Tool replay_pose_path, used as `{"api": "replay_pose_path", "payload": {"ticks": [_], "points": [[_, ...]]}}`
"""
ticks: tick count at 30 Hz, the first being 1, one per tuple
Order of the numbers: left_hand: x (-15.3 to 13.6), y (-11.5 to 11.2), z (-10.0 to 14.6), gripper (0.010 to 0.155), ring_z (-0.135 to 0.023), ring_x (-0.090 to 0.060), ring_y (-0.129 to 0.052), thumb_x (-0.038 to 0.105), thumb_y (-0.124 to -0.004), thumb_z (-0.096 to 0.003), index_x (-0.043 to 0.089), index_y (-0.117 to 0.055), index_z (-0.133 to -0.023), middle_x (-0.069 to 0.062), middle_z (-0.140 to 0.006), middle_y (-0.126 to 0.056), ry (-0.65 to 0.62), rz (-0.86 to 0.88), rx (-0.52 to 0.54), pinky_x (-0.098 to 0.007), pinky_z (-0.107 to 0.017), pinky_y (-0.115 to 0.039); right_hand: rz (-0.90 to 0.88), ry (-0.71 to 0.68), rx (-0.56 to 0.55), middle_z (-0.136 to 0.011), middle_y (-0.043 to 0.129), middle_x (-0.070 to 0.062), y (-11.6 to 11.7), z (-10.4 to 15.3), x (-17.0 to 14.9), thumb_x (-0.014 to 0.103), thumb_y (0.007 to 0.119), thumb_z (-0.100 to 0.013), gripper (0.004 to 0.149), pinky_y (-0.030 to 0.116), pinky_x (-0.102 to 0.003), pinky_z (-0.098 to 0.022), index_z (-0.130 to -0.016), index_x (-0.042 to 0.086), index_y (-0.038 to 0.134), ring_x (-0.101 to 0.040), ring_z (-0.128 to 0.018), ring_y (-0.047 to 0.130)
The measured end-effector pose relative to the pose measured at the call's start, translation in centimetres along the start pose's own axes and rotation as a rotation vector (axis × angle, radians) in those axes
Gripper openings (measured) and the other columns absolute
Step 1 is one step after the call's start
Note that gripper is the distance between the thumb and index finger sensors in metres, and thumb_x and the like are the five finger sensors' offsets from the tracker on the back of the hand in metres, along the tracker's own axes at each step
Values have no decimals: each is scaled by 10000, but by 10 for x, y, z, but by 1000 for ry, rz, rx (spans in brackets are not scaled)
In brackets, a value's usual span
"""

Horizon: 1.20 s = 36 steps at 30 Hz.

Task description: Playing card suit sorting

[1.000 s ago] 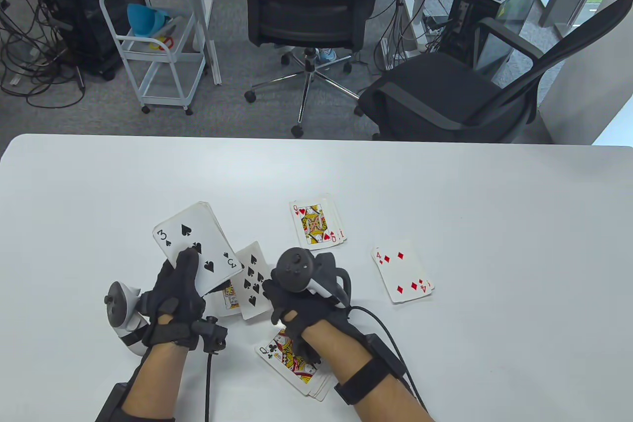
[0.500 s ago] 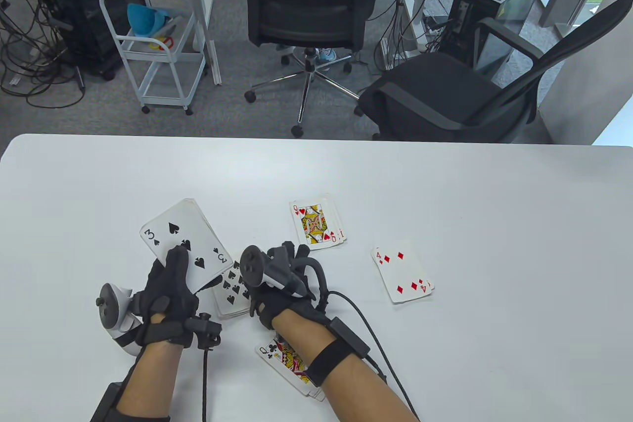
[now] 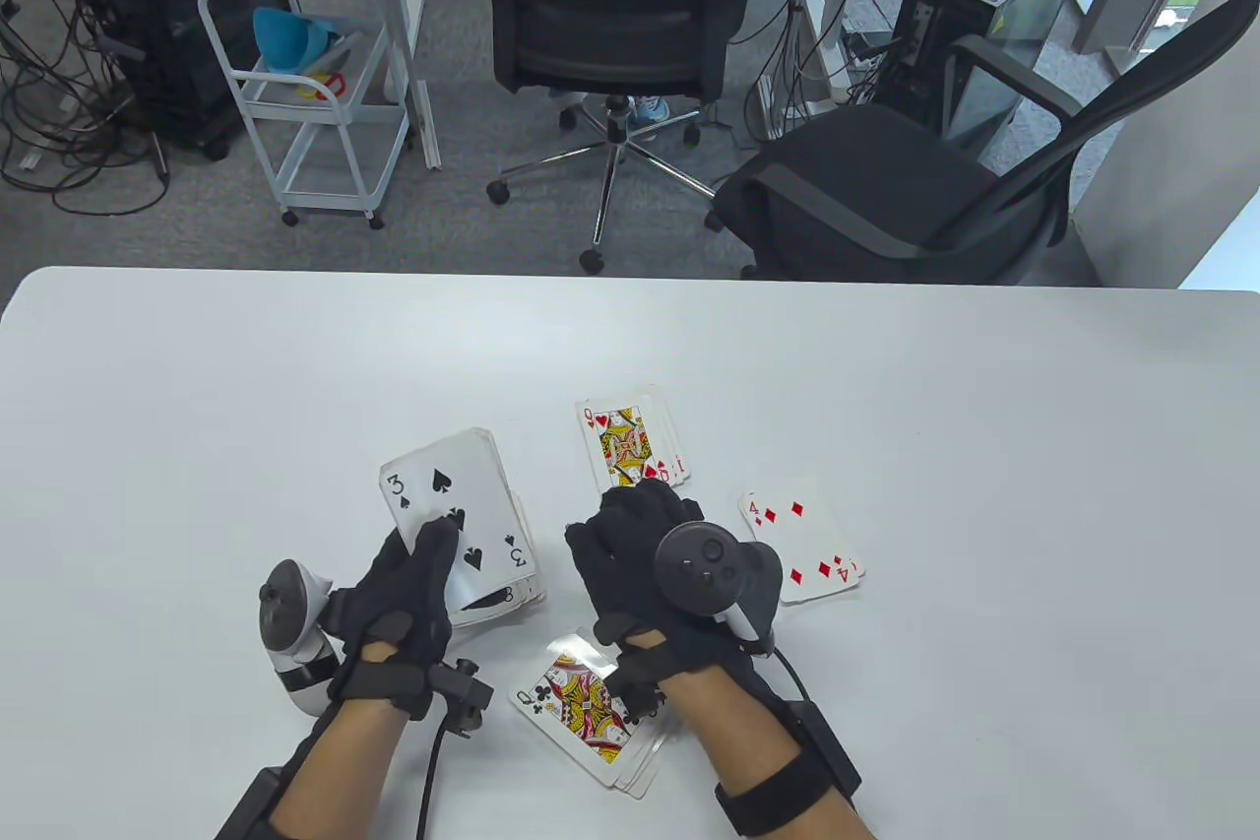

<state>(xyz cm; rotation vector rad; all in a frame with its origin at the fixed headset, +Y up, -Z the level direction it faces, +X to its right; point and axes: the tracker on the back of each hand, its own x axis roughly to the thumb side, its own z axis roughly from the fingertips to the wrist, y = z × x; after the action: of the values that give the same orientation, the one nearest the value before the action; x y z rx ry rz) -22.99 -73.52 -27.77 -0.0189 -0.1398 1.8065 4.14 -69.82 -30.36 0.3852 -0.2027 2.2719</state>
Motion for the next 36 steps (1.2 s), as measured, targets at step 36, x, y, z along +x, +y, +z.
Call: {"api": "replay_pose_path", "payload": {"ticks": [36], "points": [[-26, -22, 3, 574, -785, -290, -972, 481, -820, -526, 258, -636, -1022, -3, -960, -856, 86, -31, -124, -407, -479, -932, -57, -125, -79, -962, 711, -177, 18, 20, 5, 480, 853, -493, 483, 462, -715, -673, -757, 87, 760, -480, -948, 647]]}}
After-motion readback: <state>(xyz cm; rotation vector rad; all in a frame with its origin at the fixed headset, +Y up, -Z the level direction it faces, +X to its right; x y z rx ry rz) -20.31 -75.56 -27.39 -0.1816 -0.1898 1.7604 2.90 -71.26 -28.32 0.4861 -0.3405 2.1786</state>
